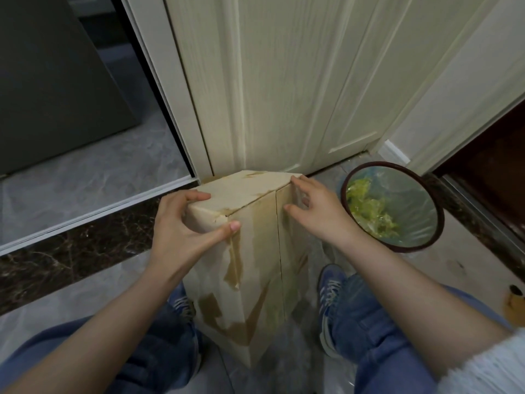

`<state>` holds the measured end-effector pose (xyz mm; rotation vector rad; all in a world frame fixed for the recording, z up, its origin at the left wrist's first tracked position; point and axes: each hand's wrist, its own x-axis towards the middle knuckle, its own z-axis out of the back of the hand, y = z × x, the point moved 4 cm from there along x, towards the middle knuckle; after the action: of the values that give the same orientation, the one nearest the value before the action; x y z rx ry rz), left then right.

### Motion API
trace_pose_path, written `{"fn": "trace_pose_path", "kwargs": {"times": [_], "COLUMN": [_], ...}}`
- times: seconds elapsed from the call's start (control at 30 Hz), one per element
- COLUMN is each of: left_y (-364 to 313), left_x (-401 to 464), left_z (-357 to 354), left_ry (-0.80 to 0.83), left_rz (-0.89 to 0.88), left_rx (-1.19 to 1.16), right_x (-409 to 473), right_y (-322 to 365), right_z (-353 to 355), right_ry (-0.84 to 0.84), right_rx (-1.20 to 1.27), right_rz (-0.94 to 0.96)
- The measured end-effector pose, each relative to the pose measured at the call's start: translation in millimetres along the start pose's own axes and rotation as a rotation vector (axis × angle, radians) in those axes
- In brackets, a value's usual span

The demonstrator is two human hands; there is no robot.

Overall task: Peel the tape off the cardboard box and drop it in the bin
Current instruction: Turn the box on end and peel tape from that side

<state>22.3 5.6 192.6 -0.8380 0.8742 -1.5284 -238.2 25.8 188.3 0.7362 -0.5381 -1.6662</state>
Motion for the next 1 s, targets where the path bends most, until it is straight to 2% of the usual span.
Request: {"fn": "trace_pose_path", "kwargs": {"times": [0.23, 0.43, 0.77, 1.0], "left_y": [0, 0, -3, -2], "left_x": [0, 1, 0, 1], "left_z": [0, 0, -3, -4], "left_ry": [-0.018, -0.028, 0.002, 0.024], "left_rz": [0.018, 0.037, 0.034, 0.049], "left_rx": [0.018, 0.017, -0.005, -0.013], "right_x": [-6, -6, 0, 4], "right_y": [3, 4, -3, -6], "right_z": [-1, -1, 11, 11], "right_ry": [-0.043, -0.065, -0.29, -0.326], "right_rx": [0.24, 0.318, 0.206, 0.179], "right_rz": [-0.056, -0.043, 0.039, 0.033]}}
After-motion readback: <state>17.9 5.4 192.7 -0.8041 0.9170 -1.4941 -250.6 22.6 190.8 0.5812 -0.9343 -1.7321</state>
